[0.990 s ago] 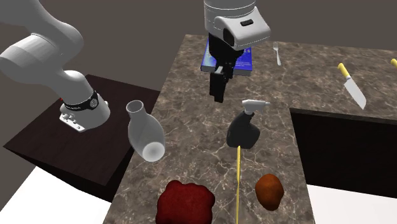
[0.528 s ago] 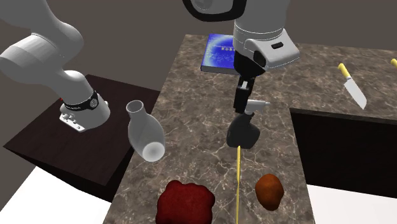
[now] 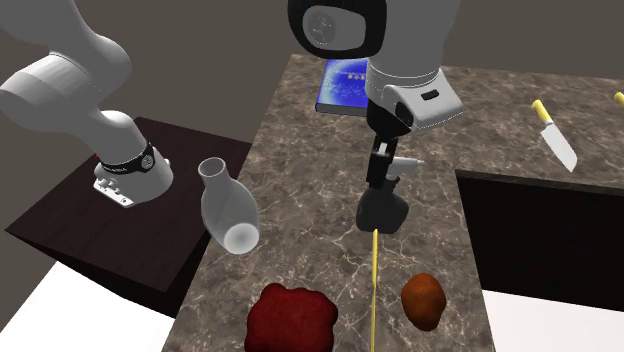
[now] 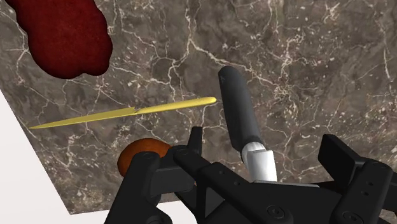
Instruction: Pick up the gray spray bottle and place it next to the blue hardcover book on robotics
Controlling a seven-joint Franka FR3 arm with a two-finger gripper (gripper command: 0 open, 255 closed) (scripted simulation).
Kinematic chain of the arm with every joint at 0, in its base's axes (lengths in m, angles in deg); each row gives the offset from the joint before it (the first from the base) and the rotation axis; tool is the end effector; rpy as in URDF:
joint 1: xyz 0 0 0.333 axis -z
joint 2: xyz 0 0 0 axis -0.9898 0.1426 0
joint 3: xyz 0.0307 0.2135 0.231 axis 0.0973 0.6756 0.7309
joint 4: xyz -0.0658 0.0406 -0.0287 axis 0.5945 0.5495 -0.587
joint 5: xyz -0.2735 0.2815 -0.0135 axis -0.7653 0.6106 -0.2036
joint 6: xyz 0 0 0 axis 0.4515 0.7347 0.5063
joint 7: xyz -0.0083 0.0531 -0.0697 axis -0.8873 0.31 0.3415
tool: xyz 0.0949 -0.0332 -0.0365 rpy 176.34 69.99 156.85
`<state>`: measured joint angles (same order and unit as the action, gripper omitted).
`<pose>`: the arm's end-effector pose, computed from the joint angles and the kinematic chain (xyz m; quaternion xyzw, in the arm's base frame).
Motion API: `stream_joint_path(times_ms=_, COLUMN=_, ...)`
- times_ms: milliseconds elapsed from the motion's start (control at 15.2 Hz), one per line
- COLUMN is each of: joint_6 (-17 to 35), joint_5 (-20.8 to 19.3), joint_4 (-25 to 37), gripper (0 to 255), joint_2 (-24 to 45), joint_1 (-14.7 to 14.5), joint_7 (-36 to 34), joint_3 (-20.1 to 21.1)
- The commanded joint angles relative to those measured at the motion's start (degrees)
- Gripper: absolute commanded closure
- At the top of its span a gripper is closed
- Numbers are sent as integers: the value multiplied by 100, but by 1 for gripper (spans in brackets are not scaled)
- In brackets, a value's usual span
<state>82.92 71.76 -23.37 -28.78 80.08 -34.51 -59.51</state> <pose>0.6313 0.0204 0.4183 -0.9987 0.0305 -0.0265 0.0297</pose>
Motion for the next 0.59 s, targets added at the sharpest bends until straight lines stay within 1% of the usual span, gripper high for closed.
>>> stream_joint_path(times_ms=0, joint_6=10, joint_5=0, joint_4=-6, gripper=0, joint_2=3, joint_1=0, joint_7=0, joint_3=0)
stream_joint_path(times_ms=198, joint_6=10, joint_5=0, joint_4=-6, gripper=0, joint_2=3, joint_1=0, joint_7=0, joint_3=0)
stream_joint_path(times_ms=264, joint_6=10, joint_5=0, joint_4=-6, gripper=255, joint_2=3, joint_1=0, joint_7=0, joint_3=0)
stream_joint_path(times_ms=528, joint_6=9, joint_5=0, joint_4=-5, gripper=255, joint_2=3, joint_1=0, joint_7=0, joint_3=0)
